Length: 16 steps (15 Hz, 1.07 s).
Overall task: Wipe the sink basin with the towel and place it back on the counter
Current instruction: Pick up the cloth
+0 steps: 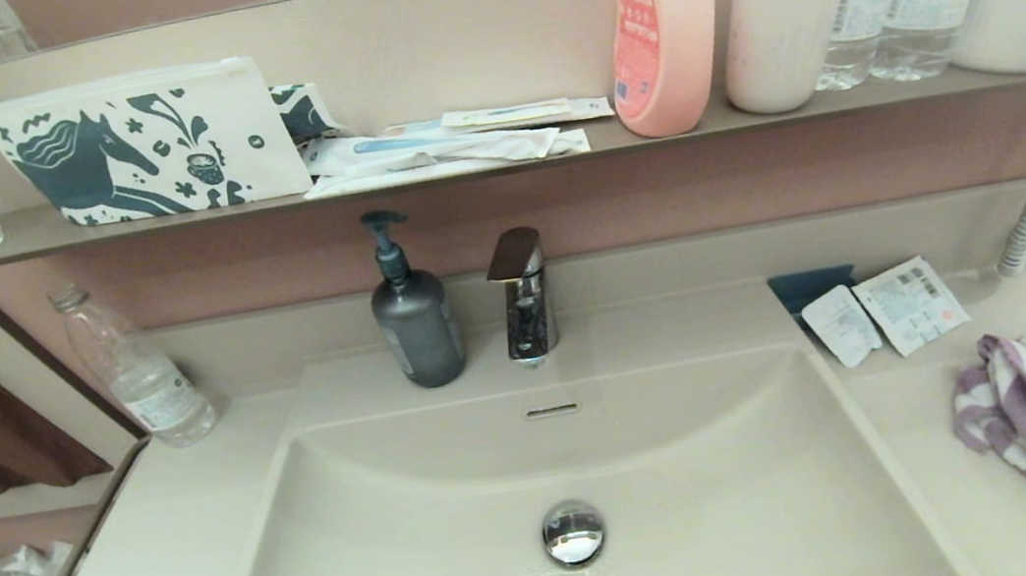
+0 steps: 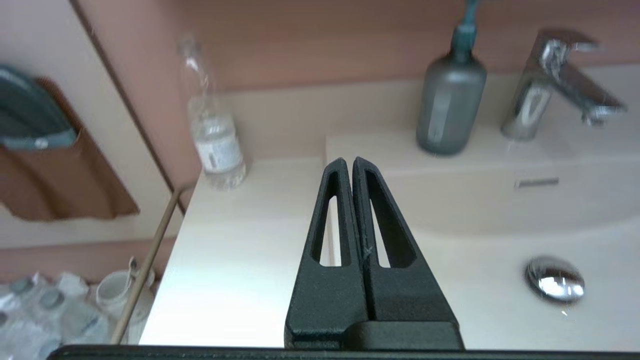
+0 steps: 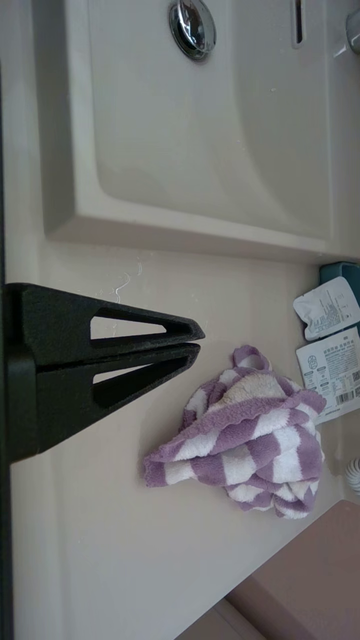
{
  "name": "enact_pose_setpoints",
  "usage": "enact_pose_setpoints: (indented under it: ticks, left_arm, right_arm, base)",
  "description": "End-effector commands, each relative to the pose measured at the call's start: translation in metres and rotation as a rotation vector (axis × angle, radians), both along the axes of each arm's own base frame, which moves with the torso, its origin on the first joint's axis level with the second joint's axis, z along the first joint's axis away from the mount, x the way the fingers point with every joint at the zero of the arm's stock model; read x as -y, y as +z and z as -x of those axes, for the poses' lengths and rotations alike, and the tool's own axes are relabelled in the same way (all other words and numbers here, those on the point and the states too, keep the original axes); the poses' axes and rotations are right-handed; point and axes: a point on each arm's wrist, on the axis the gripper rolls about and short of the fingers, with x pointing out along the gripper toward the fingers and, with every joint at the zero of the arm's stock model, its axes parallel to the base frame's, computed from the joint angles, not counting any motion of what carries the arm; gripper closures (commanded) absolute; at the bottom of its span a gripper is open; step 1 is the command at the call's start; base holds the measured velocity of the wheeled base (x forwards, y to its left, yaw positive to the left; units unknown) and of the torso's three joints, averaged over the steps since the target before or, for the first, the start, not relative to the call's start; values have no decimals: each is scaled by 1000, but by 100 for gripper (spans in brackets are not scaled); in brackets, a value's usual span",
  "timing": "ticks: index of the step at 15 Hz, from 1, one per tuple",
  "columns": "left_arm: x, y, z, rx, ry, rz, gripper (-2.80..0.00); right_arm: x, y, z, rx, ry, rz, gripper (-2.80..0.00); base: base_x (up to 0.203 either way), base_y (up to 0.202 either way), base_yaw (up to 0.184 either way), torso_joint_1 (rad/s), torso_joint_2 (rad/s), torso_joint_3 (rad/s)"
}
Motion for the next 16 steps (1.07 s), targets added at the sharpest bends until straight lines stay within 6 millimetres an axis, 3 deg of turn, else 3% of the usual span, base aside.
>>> enact_pose_setpoints:
  ticks: [1,3,7,16]
  left_arm:
    - [0,-15,18,47,7,1,0]
    - [0,-43,20,-24,6,1,0]
    - [1,-74,23,-40,-27,-4,0]
    - [1,-87,21,-121,-41,21,0]
  right_arm:
    - [0,0,0,0,0,0,0]
    - [0,0,0,0,0,0,0]
    - [0,0,0,0,0,0,0]
    - [0,0,0,0,0,0,0]
  base:
    - [0,0,0,0,0,0]
    - [0,0,0,0,0,0]
    - [0,0,0,0,0,0]
    - [0,0,0,0,0,0]
